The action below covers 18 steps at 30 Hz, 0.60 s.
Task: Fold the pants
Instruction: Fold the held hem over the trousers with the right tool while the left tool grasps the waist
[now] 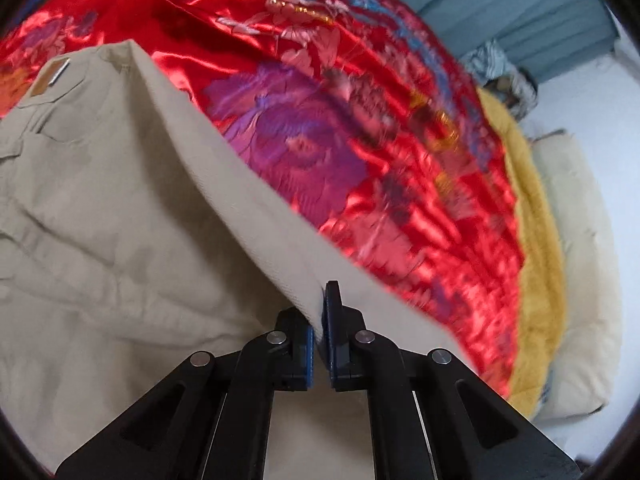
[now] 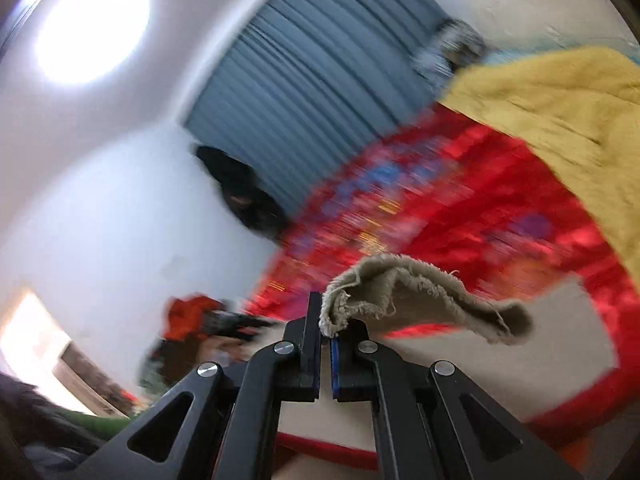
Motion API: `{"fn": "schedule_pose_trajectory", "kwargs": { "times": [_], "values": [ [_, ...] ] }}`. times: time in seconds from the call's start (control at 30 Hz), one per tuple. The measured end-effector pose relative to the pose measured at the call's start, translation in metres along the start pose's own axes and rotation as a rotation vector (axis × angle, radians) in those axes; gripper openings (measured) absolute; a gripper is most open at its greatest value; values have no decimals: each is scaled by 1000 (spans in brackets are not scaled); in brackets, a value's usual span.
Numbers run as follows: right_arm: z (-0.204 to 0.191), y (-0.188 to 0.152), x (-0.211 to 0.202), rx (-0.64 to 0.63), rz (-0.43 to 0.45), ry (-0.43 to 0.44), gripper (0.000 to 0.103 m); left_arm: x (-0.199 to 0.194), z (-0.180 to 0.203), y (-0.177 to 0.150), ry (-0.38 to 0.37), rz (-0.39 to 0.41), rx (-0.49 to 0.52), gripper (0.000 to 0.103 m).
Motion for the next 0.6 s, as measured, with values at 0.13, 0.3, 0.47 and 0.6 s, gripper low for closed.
{"fn": "schedule_pose_trajectory", "kwargs": {
  "times": [0.13,0.3,0.47,0.6],
  "values": [
    [54,23,49,16,-97,-133,3,-56,37,10,-92,131,42,3],
    [-3,96,22,-170,120,-5,3,-173,58,-17,-139,413,194,4],
    [36,43,11,-210,-36,-90,3,-117,5,-121,11,243,291,4],
    [149,-51,39,6,-284,-332,3,-41,-31,-185,96,41,271,4]
  ]
}}
Point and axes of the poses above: each gripper's, at about its wrist camera, not at the fingertips, and x roughly the way its jaws point, z to its right, y to its top, the point moved 8 cm from there along x, roughly the way its jaws point, and after that the axes turned 1 degree about z, right-handed, at the moved point
